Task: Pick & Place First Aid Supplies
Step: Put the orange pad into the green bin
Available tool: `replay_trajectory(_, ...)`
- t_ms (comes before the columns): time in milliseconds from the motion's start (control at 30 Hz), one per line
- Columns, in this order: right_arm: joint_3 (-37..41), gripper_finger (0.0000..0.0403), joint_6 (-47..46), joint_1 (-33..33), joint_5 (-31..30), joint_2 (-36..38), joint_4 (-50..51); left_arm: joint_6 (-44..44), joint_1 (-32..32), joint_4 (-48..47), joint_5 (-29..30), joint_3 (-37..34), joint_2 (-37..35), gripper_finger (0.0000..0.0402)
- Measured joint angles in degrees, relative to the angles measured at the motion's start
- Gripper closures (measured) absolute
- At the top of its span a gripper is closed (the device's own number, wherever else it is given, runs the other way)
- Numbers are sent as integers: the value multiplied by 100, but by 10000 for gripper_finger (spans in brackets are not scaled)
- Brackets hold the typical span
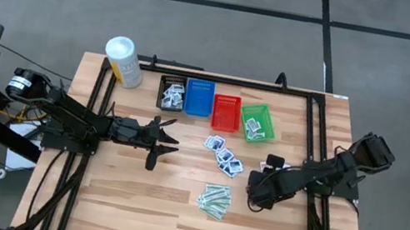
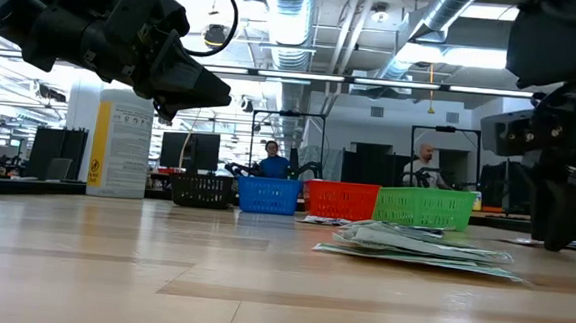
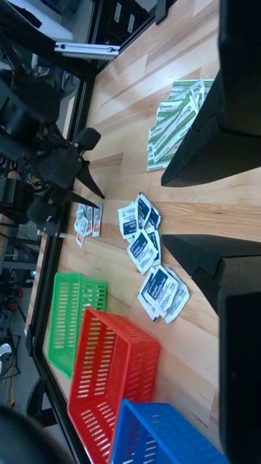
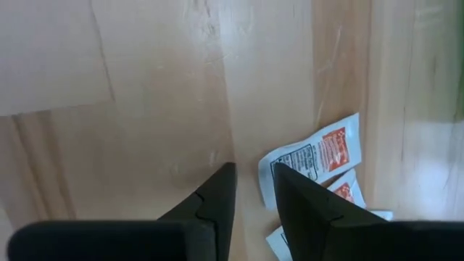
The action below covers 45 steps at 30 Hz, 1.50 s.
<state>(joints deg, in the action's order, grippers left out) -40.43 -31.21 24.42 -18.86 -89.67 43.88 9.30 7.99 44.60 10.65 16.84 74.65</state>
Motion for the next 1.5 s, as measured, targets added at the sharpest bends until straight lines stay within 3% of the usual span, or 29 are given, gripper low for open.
replay_trajectory(133, 258, 310, 123, -228, 383, 28, -360, -1, 0, 0, -2, 0, 0, 286)
replay_trajectory(367, 413, 317, 248, -384, 390, 44, -544, -2, -2, 2, 0, -21, -2, 286)
replay_trajectory(667, 435, 396, 462, -403, 445, 57, -711, 20, -2, 2, 0, -85, -2, 286)
replay_trajectory(1067, -2, 402, 480, -285, 404, 198, -140, 20, -1, 43, 0, -85, -2, 286)
replay_trajectory(1200, -332, 402, 480, -170, 65, 361, 145, 20, 0, 67, 0, -85, -2, 286)
replay_trajectory(1500, -496, 401, 226, -162, -72, 483, 504, 20, -2, 149, 0, -157, 0, 286)
